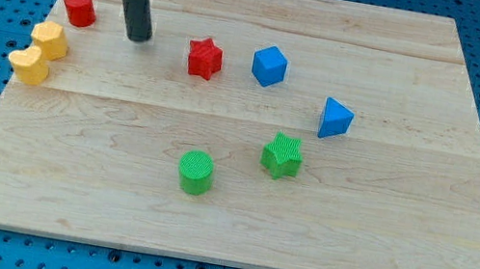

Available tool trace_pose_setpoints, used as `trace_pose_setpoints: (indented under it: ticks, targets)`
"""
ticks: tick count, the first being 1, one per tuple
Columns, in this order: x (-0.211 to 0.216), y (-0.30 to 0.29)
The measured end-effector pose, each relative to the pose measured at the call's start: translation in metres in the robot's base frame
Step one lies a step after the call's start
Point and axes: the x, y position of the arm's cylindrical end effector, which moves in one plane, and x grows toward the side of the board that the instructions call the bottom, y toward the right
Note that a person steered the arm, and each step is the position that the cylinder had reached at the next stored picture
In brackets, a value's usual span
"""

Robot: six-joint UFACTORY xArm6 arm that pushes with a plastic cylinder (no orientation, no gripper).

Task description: Slide the red circle parallel left to red star

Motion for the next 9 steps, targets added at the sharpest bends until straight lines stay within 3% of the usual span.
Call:
trace_pose_setpoints:
  ticks: [1, 2, 3, 9]
  targets:
    - [-0.067, -0.054]
    - [-0.063, -0.095]
    - [-0.033, -0.099]
    - [-0.036, -0.099]
